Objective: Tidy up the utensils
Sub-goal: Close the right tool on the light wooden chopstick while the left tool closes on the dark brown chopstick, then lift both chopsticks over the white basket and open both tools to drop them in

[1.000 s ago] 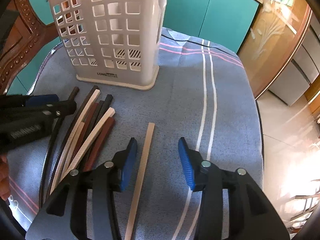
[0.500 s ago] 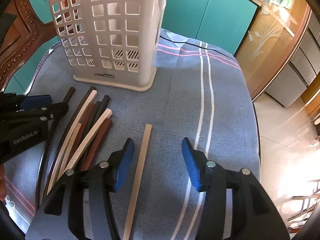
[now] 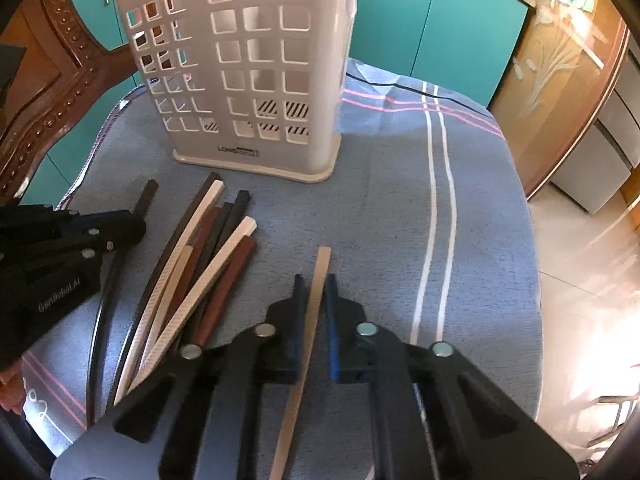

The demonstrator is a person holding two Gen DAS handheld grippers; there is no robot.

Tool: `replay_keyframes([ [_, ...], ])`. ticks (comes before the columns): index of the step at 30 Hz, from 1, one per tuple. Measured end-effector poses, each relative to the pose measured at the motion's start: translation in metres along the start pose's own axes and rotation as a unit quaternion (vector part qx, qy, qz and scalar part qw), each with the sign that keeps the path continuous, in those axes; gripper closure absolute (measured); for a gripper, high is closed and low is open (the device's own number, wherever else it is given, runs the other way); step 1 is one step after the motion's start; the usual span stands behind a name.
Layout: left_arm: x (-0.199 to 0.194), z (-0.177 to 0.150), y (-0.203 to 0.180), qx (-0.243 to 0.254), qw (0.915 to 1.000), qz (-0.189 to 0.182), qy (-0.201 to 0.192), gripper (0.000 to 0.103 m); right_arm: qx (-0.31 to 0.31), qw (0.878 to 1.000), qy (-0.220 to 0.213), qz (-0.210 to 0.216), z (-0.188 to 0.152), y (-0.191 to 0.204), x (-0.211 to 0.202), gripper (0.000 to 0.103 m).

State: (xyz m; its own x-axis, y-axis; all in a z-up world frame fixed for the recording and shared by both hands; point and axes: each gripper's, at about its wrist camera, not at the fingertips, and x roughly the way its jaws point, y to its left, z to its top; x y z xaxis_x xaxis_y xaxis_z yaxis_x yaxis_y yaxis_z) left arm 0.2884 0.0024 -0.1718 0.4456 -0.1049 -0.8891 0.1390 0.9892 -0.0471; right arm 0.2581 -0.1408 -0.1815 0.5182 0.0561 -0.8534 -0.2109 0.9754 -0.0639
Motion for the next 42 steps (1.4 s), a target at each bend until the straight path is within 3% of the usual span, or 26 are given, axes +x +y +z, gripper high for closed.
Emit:
replay_keyframes([
  [5,-0.009,-0.011,-0.009,0.009,0.9999,-0.009,0.0,0.093,0.009,1.0,-0.001,0.021,0.0,-0.004,-0.006,0.096],
  [15,-0.012,-0.011,-0.032,0.015,0.9999,-0.002,0.002,0.093,0.011,1.0,0.011,0.009,-0.003,-0.008,-0.004,0.096],
  [24,0.004,-0.003,-0.02,0.013,0.9999,-0.001,0.003,0.093,0.008,1.0,0.011,0.008,-0.004,-0.004,-0.004,0.096],
  [29,0.005,-0.003,-0.015,0.011,0.9999,0.0,0.003,0.091,0.01,1.0,0.011,0.003,-0.005,-0.004,-0.005,0.09],
  [35,0.01,0.003,-0.011,0.012,0.9999,0.004,0.002,0.083,0.014,1.0,0.013,0.001,-0.003,-0.01,-0.006,0.084],
  [42,0.019,0.018,-0.007,0.016,0.9997,0.017,0.002,0.063,0.008,1.0,0.022,0.0,-0.001,-0.011,-0.004,0.08],
])
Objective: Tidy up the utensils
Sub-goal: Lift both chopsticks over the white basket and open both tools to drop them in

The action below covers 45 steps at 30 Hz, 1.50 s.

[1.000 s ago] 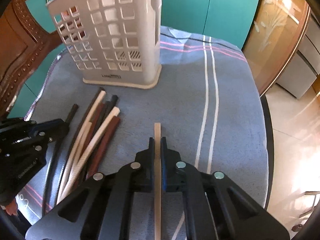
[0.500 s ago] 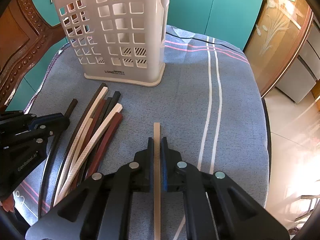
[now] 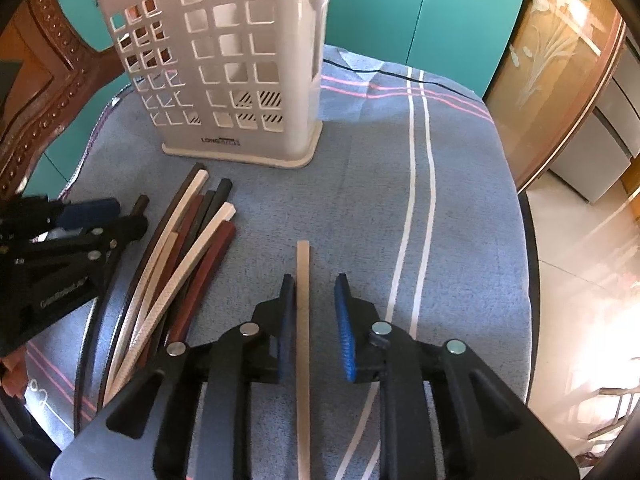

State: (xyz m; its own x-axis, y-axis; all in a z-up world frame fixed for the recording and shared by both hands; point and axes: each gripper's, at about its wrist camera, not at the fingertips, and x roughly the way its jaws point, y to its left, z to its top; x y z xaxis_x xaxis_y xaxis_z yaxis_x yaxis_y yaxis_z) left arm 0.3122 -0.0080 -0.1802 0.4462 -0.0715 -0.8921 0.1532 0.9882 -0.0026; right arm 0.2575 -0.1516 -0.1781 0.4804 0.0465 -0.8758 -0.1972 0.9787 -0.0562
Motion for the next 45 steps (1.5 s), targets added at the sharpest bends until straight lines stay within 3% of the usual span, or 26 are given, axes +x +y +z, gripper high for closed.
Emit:
replay_keyframes([
  [3,0.004,0.004,-0.001,0.0,1.0,0.003,-0.001,0.061,-0.001,1.0,0.002,-0.001,0.001,0.002,0.002,0.08],
  [5,0.005,0.007,-0.001,0.001,1.0,-0.001,-0.002,0.065,-0.004,1.0,0.005,-0.001,0.003,0.003,0.004,0.081],
  [7,0.005,0.008,-0.006,0.012,0.9999,-0.005,-0.005,0.088,-0.009,1.0,0.006,0.013,0.004,0.005,0.005,0.096],
  [8,0.005,0.008,-0.007,0.015,0.9999,-0.006,-0.006,0.093,-0.011,1.0,0.004,0.015,0.004,0.006,0.005,0.096],
  [12,-0.002,0.008,-0.005,-0.007,0.9997,-0.015,-0.017,0.096,-0.004,0.999,-0.018,0.038,0.001,0.006,-0.005,0.097],
  [16,-0.054,0.009,-0.004,-0.015,0.9961,-0.023,-0.084,0.096,0.016,0.995,-0.075,0.066,0.007,-0.004,-0.052,0.097],
  [21,-0.143,0.003,-0.004,-0.023,0.9838,-0.048,-0.171,0.096,0.03,0.983,-0.157,0.087,0.007,-0.019,-0.133,0.096],
  [27,-0.223,0.011,0.004,-0.02,0.9669,-0.046,-0.25,0.096,0.042,0.964,-0.242,0.099,0.015,-0.031,-0.215,0.096],
  [33,-0.293,0.059,0.015,-0.038,0.9437,-0.066,-0.322,0.096,0.069,0.936,-0.326,0.113,0.056,-0.044,-0.278,0.096],
  [35,-0.313,0.086,0.016,-0.05,0.9358,-0.058,-0.344,0.096,0.085,0.92,-0.367,0.113,0.078,-0.05,-0.299,0.096],
  [38,-0.319,0.113,0.009,-0.042,0.9244,-0.029,-0.378,0.096,0.092,0.904,-0.405,0.099,0.102,-0.051,-0.305,0.096],
  [40,-0.304,0.122,0.006,-0.041,0.924,-0.016,-0.38,0.096,0.095,0.905,-0.406,0.08,0.115,-0.049,-0.29,0.096],
  [45,-0.248,0.112,0.009,-0.051,0.9416,0.002,-0.333,0.096,0.098,0.923,-0.364,0.074,0.117,-0.047,-0.233,0.096],
])
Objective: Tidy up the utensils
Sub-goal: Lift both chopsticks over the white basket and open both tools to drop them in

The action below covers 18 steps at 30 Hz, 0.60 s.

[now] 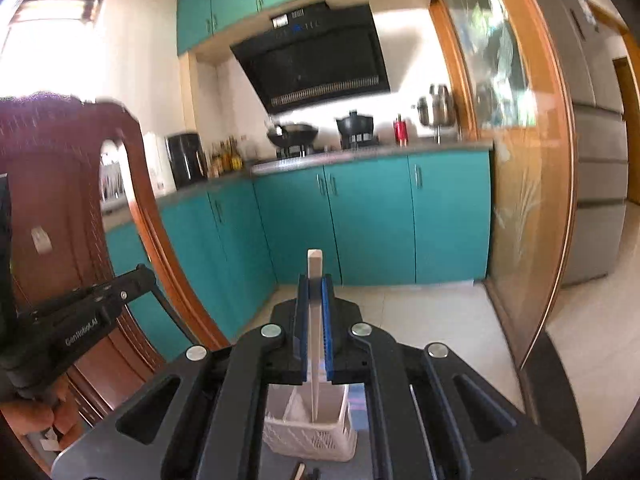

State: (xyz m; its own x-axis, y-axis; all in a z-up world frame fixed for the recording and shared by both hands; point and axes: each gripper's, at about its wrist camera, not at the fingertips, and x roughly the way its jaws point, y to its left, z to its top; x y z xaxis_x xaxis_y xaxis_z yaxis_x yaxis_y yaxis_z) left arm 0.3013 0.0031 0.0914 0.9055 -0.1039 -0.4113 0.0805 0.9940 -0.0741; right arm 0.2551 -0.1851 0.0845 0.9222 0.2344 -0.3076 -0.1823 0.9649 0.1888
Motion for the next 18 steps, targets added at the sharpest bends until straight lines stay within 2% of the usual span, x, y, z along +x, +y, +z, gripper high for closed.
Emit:
replay_keyframes([
  [5,0.022,-0.033,0.015,-0.027,0.9984,-0.003,0.049,0.096,0.014,0.999,0.037,-0.004,-0.037,-0.013,0.018,0.096],
  [8,0.016,-0.043,0.016,-0.02,0.9989,0.009,0.042,0.093,0.009,0.999,0.043,-0.014,-0.049,-0.015,0.014,0.092],
  [10,0.005,-0.048,0.015,-0.018,0.9992,0.009,0.034,0.074,0.0,0.999,0.041,-0.024,-0.054,-0.015,0.003,0.071],
  [12,-0.011,-0.055,0.016,-0.021,0.9995,0.013,0.022,0.063,0.003,0.999,0.029,-0.022,-0.064,-0.021,-0.016,0.062],
  [15,-0.046,-0.077,0.022,-0.023,0.9996,0.018,-0.004,0.051,0.019,1.0,-0.007,-0.013,-0.084,-0.033,-0.057,0.062],
  [16,-0.055,-0.087,0.026,-0.022,0.9994,0.027,-0.004,0.05,0.03,0.999,-0.021,-0.005,-0.093,-0.039,-0.066,0.062],
  [17,-0.06,-0.1,0.028,-0.021,0.999,0.038,0.004,0.051,0.048,0.998,-0.036,0.01,-0.106,-0.046,-0.079,0.062],
  [18,-0.059,-0.117,0.03,-0.022,0.9987,0.042,0.022,0.051,0.061,0.997,-0.031,0.027,-0.121,-0.05,-0.084,0.062],
])
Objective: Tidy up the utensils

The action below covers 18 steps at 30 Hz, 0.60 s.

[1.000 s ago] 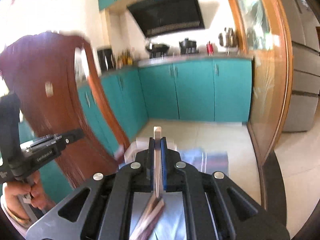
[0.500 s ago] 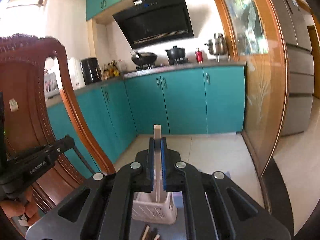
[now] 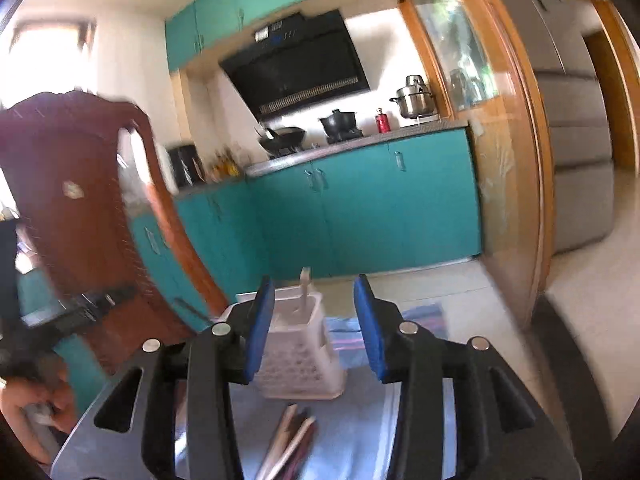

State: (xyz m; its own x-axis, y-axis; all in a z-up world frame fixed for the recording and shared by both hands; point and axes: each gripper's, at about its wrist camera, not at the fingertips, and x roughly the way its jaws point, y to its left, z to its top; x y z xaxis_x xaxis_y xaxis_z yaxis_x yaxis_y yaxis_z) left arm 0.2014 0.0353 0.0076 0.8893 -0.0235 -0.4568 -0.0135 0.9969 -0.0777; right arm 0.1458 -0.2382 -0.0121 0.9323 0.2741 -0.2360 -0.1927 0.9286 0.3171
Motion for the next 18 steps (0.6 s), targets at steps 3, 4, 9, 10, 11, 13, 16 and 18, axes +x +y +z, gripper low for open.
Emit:
replay_keyframes([
  [3,0.021,-0.043,0.005,-0.008,0.997,-0.017,0.074,0.063,-0.014,0.99,0.139,-0.011,-0.041,-0.002,0.039,0.062],
  [4,0.037,-0.064,0.004,-0.01,0.9924,-0.029,0.119,0.072,-0.016,0.981,0.19,-0.014,-0.054,-0.002,0.058,0.062],
  [9,0.071,-0.129,0.001,0.004,0.9733,-0.043,0.225,0.076,0.038,0.924,0.38,-0.013,-0.124,-0.01,0.142,0.063],
  [10,0.073,-0.135,0.001,0.005,0.9713,-0.048,0.233,0.076,0.036,0.919,0.391,-0.015,-0.131,-0.008,0.149,0.063],
  [11,0.075,-0.14,0.0,0.007,0.969,-0.057,0.24,0.076,0.03,0.915,0.402,-0.022,-0.138,-0.004,0.157,0.063],
  [13,0.08,-0.144,-0.002,0.012,0.967,-0.07,0.245,0.076,0.0,0.913,0.406,-0.04,-0.146,0.005,0.165,0.063],
  [16,0.092,-0.139,-0.011,0.027,0.9652,-0.077,0.249,0.076,-0.048,0.91,0.409,-0.057,-0.153,0.017,0.168,0.065],
  [18,0.097,-0.142,-0.014,0.025,0.961,-0.092,0.26,0.076,-0.07,0.907,0.41,-0.061,-0.155,0.021,0.168,0.069],
])
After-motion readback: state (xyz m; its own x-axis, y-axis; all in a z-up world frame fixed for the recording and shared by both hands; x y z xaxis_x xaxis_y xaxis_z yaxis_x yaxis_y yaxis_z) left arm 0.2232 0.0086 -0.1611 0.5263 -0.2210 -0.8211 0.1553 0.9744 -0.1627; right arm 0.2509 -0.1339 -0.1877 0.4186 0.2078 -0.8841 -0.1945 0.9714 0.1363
